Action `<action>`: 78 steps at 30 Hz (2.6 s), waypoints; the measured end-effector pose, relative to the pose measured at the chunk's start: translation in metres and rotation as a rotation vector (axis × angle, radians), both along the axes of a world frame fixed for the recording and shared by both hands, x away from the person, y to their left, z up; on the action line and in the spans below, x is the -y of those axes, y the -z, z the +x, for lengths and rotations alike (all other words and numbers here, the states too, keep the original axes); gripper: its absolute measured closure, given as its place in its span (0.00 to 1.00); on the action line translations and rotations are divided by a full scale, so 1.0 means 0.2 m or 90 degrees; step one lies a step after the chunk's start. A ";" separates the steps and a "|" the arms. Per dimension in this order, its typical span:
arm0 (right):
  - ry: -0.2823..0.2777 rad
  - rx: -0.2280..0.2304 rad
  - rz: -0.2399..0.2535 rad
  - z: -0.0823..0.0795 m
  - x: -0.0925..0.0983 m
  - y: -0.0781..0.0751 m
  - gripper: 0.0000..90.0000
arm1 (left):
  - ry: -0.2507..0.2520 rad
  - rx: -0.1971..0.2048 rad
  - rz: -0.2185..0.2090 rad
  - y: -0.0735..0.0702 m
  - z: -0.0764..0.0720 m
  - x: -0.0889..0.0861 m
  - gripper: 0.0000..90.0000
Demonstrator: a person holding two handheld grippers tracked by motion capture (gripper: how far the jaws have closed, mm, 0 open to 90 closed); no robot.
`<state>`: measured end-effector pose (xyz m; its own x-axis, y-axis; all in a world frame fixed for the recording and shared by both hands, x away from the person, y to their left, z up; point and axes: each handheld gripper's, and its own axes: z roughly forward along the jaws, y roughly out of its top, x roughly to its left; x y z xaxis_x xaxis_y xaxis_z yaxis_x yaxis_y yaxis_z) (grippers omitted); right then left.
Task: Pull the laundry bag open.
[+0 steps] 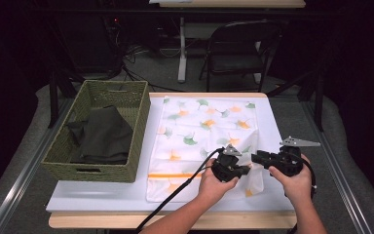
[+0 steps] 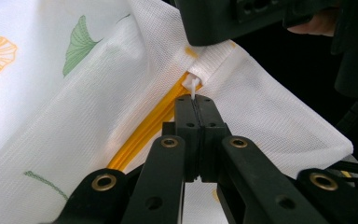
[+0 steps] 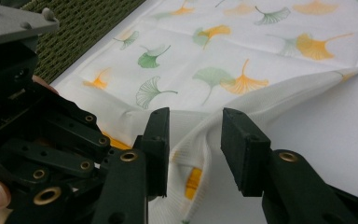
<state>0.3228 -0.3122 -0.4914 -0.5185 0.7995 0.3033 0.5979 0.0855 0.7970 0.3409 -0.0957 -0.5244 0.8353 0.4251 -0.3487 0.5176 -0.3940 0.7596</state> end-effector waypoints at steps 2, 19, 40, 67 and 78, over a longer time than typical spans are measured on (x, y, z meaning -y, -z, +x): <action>0.004 -0.006 0.004 0.00 0.00 0.01 0.68 | 0.001 0.000 -0.001 0.00 0.00 0.00 1.00; -0.022 -0.011 0.025 -0.06 0.00 0.03 0.88 | 0.007 0.010 -0.028 0.01 0.00 -0.02 1.00; -0.021 -0.012 0.039 -0.07 0.00 0.04 0.90 | 0.001 0.000 -0.036 0.01 0.00 -0.02 1.00; -0.020 -0.009 0.018 -0.07 -0.01 0.03 0.91 | 0.006 -0.019 -0.027 0.01 0.00 -0.04 1.00; -0.022 -0.002 0.012 -0.07 -0.02 0.03 0.92 | -0.003 -0.021 -0.026 0.02 0.00 -0.06 1.00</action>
